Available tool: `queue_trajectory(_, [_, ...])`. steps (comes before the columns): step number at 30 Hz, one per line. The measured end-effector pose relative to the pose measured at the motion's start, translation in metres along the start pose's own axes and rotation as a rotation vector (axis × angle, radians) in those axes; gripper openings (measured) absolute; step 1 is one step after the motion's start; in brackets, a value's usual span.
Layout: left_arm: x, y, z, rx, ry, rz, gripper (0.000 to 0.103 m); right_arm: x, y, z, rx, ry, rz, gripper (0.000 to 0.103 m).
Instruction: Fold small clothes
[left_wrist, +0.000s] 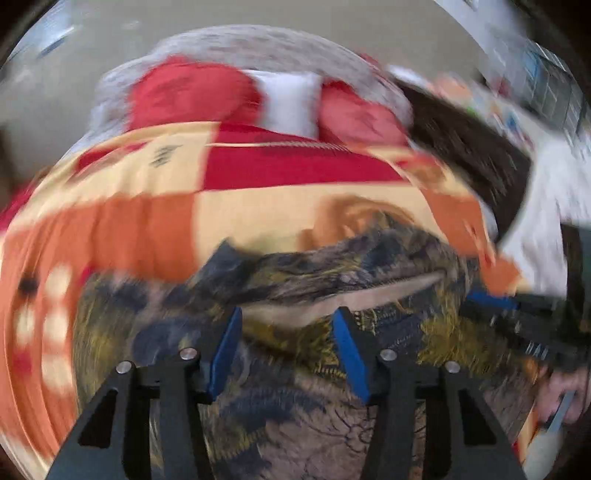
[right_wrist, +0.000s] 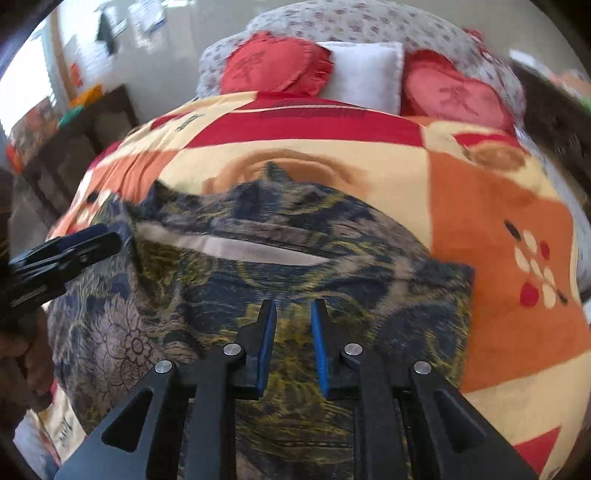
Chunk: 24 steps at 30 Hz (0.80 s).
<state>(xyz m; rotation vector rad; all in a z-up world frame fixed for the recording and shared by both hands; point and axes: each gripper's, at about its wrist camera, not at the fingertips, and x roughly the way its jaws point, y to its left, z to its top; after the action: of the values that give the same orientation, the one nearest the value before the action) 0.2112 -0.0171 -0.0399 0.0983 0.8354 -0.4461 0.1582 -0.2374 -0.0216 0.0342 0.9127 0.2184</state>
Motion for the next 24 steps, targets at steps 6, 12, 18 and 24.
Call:
queue_trajectory(6, [0.019,-0.012,0.010,0.313,0.132,-0.082,0.043,-0.017,-0.008,-0.026,0.053,-0.019,0.057,0.003])
queue_trajectory(12, [0.044,-0.024,0.007,0.452,0.281,-0.078,0.015,-0.032,-0.003,-0.043,0.082,-0.047,0.098,0.003])
queue_trajectory(18, [0.052,-0.022,0.013,0.422,0.246,0.019,0.002,-0.039,-0.002,-0.046,0.060,-0.064,0.074,0.003])
queue_trajectory(24, [0.062,-0.016,0.020,0.290,0.163,0.197,0.014,-0.040,-0.020,-0.050,0.115,-0.075,0.052,0.003])
